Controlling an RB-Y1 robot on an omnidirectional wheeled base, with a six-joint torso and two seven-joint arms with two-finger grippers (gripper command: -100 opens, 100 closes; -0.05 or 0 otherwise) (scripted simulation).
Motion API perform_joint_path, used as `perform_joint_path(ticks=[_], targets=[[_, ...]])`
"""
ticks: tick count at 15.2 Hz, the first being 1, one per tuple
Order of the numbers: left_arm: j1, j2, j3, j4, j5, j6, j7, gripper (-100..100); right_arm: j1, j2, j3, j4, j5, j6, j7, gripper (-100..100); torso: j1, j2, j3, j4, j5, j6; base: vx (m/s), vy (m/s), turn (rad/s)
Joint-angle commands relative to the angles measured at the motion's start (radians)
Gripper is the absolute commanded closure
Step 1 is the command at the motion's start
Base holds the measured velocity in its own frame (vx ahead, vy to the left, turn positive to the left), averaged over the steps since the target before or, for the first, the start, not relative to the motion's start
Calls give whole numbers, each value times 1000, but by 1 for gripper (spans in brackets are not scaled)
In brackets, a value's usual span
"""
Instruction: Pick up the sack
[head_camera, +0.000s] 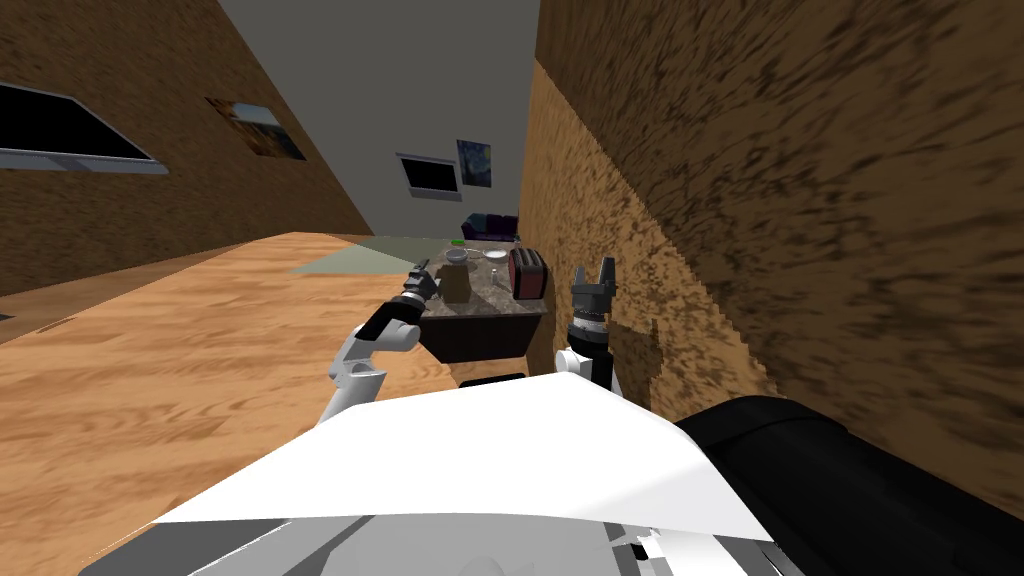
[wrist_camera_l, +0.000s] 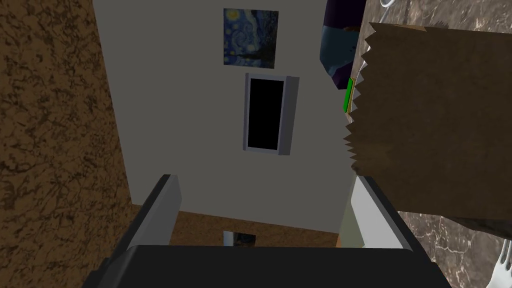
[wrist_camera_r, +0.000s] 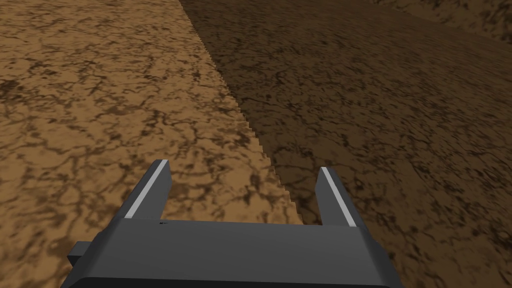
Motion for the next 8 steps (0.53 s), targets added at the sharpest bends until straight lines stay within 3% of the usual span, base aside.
perform_joint_path(ticks=[1,2,3,6,7,8], targets=[[-21,1,-4,20,6,50,2,-100,0,0,0,0,0,0,0,0,0,0,0,0,0,0,-13,-2,-3],[-21,1,-4,20,6,50,2,-100,0,0,0,0,0,0,0,0,0,0,0,0,0,0,-7,-1,2],[-63,14,-11,58,30,84,9,-100,0,0,0,0,0,0,0,0,0,0,0,0,0,0,-10,0,-2],[-71,14,-11,58,30,121,9,-100,0,0,0,0,0,0,0,0,0,0,0,0,0,0,-11,-1,-6],[-118,27,-19,96,55,155,16,-100,0,0,0,0,0,0,0,0,0,0,0,0,0,0,-10,-2,-2],[-121,27,-19,96,55,175,16,-100,0,0,0,0,0,0,0,0,0,-1,0,0,0,0,-13,-3,-9]])
